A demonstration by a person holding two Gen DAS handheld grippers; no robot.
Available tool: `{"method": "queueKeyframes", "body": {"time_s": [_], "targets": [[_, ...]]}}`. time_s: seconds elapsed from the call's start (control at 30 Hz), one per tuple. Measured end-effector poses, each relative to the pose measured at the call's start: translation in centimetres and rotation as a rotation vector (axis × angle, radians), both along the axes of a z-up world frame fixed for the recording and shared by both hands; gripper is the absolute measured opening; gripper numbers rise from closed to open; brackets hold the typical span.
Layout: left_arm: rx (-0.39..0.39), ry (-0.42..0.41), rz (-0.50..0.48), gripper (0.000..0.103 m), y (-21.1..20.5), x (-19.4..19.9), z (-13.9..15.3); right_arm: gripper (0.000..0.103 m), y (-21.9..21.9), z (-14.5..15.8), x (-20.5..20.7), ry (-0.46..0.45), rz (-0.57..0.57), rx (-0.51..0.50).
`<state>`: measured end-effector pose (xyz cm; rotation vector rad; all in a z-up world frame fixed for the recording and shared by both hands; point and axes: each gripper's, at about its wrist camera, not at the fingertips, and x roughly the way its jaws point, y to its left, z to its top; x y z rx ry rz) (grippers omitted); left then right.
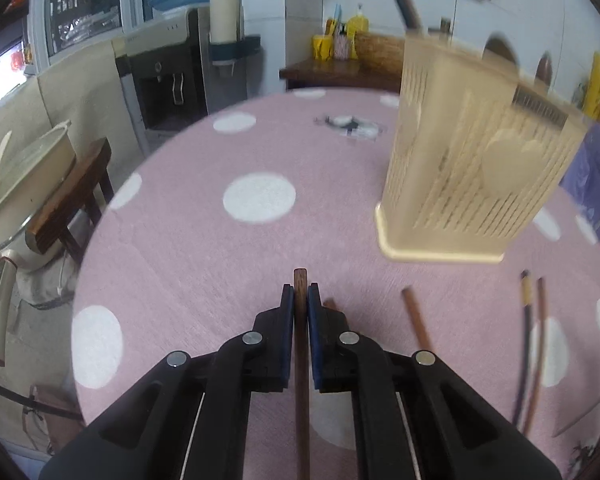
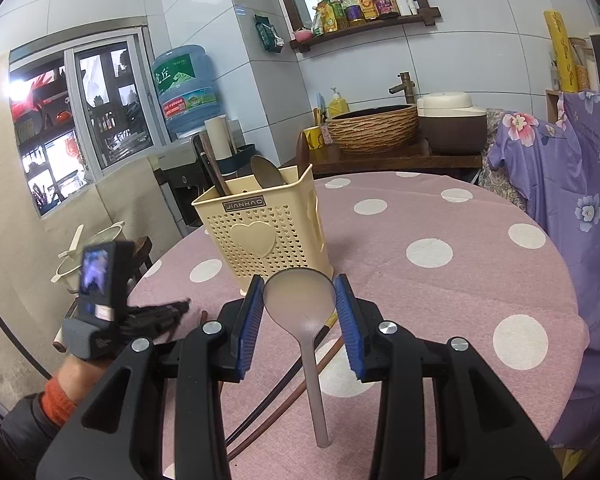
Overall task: Organize utensils
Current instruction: 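Carry the clear spoon and brown chopstick into the holder with both grippers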
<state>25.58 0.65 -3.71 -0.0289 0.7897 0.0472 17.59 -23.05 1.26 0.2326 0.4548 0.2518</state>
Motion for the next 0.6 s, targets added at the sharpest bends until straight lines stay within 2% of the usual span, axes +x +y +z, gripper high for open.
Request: {"method": "queueKeyframes", "body": {"time_s": [0.2,0.3,0.4,0.6], "targets": [[-0.073,-0.217,-0.018,0.008,1.6,-3.0,8.5,0.037,0.0,0.2,-0.1,-0.005,0.000,0.003],[-0.104,-0.298,-0.017,0.008,2.5,-4.4,11.5,0.037,0.2,0.5,-0.1,-0.009,0.000,0.001],[-0.120,-0.340,-0.019,0.008,3.0,-5.1,13.3,0.037,0.2,0.5,-0.1,-0.009,0.002,0.000],[-0.121,-0.352,-0.024,0.008,2.9,-4.8,13.5,0.037,0.7,0.8,0.0,-0.013,0.006,-0.008]]}}
